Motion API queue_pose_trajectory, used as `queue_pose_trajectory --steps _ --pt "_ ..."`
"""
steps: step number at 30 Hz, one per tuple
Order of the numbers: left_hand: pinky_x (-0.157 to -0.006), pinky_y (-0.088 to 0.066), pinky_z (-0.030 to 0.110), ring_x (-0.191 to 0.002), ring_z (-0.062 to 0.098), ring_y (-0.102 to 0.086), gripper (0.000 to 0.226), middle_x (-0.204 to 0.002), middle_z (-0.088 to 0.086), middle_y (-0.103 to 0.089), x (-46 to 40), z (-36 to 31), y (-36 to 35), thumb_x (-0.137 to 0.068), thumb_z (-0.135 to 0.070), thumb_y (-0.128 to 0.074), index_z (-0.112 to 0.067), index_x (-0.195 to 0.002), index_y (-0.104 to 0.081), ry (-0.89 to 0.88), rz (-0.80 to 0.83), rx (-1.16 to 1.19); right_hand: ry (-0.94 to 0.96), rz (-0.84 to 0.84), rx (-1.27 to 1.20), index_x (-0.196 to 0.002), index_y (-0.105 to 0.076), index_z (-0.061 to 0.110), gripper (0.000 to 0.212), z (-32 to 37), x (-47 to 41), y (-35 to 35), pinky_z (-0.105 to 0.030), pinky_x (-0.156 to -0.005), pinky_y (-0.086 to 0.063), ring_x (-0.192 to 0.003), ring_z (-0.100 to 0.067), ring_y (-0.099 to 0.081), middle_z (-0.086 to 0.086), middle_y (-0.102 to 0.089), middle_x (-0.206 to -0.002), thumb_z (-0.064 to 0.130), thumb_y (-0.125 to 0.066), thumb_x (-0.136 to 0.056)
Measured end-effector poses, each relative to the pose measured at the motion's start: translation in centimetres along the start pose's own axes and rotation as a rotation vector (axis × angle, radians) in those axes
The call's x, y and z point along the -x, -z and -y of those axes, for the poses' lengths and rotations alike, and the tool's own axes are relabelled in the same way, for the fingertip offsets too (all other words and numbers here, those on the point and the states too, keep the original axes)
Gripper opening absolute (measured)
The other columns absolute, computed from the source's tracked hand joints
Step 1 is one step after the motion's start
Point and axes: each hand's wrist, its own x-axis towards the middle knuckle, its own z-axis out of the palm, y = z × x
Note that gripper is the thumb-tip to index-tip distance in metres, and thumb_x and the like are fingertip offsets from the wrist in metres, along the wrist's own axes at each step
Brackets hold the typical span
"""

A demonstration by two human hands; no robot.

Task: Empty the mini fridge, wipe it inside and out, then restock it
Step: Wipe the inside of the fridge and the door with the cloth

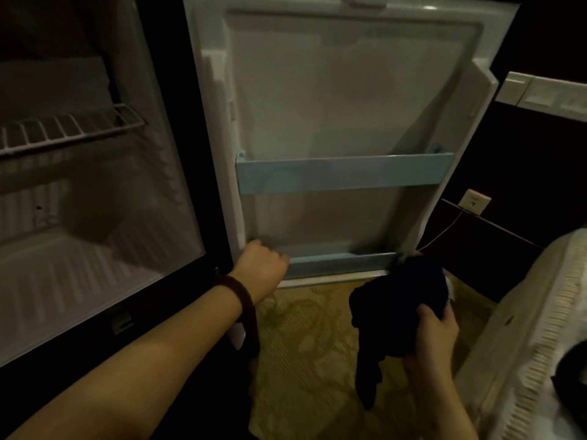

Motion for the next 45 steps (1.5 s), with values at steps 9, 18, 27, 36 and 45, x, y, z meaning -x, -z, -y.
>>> queue_pose_trajectory --steps 9,18,27,36,45 --pt "-0.077 -0.046 0.034 -0.102 0.025 -0.060 0.025 -0.111 0.005 -0.063 -1.2 0.3 1.1 -0.092 -0.008 -0.042 -0.015 -0.108 -0.060 0.069 0.047 0.036 0.209 0.107 0.597 -0.137 -0.042 0.025 0.054 -3.6 -1.6 -2.1 -0.040 -0.084 -0.051 -0.102 -0.026 -0.059 -0.005 -0.057 -0.118 0.014 -0.058 -0.086" --pt "-0.072 -0.044 0.033 -0.097 0.024 -0.061 0.024 -0.106 0.004 -0.064 -1.8 0.4 1.4 -0.093 -0.008 -0.042 -0.017 -0.103 -0.062 0.082 -0.006 0.019 0.407 0.076 1.399 -0.137 -0.035 0.017 0.050 -4.3 -4.0 -5.4 -0.035 -0.066 -0.049 -0.090 -0.031 -0.060 -0.011 -0.018 -0.148 0.029 -0.052 -0.091" --pt "-0.084 -0.045 0.034 -0.108 0.026 -0.056 0.025 -0.119 0.007 -0.058 -2.6 0.3 2.5 -0.094 -0.010 -0.043 -0.013 -0.115 -0.056 0.087 0.086 0.018 0.641 0.543 1.359 -0.134 -0.038 0.020 0.047 -6.7 0.4 -9.6 -0.036 -0.066 -0.054 -0.089 -0.021 -0.063 0.002 -0.031 -0.148 0.019 -0.053 -0.089" --pt "-0.083 -0.044 0.033 -0.105 0.029 -0.056 0.028 -0.117 0.013 -0.057 -2.7 1.4 3.3 -0.094 -0.009 -0.041 -0.009 -0.116 -0.058 0.018 0.206 0.140 0.778 0.585 1.480 -0.145 -0.021 0.034 0.055 -7.1 -1.2 -7.2 -0.034 -0.060 -0.052 -0.090 -0.025 -0.062 0.014 -0.015 -0.155 0.024 -0.040 -0.095" --pt "-0.073 -0.040 0.030 -0.099 0.028 -0.058 0.029 -0.112 0.013 -0.060 -3.2 1.5 2.9 -0.096 -0.007 -0.036 -0.006 -0.110 -0.060 0.016 0.166 0.169 0.578 0.286 1.555 -0.147 -0.019 0.018 0.055 -6.8 -0.9 -8.2 -0.030 -0.059 -0.044 -0.105 -0.024 -0.054 -0.006 -0.014 -0.154 0.012 -0.038 -0.096"
